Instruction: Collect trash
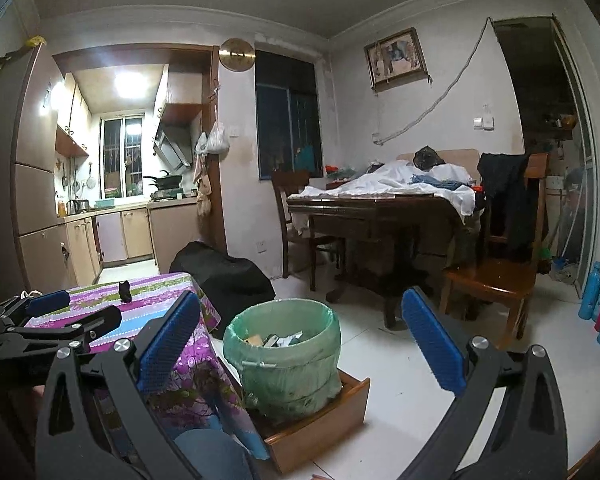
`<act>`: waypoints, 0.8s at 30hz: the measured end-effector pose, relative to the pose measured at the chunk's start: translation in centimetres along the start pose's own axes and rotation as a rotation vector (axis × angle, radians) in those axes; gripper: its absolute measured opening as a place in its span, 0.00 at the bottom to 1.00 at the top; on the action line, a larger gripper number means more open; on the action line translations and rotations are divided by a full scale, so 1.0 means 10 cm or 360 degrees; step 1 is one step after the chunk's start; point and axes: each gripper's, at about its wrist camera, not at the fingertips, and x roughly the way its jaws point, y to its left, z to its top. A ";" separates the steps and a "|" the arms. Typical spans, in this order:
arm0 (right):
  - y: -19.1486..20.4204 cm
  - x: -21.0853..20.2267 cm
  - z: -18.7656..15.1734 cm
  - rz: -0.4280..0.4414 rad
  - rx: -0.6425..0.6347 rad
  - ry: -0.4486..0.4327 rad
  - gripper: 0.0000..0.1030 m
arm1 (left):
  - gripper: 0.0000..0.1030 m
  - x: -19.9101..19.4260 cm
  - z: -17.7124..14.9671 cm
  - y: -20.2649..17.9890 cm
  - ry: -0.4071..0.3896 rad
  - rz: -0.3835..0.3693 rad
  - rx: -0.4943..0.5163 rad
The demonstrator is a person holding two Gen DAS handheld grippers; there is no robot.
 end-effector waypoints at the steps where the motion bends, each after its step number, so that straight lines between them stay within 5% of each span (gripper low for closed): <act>1: 0.01 -0.02 0.00 -0.0001 -0.0005 -0.0009 0.95 | 0.95 0.00 0.00 -0.01 0.0003 -0.0009 -0.0002; 24: 0.07 -0.10 0.02 0.0038 -0.0038 -0.0030 0.95 | 0.95 -0.06 -0.02 -0.12 -0.0030 -0.0045 0.0045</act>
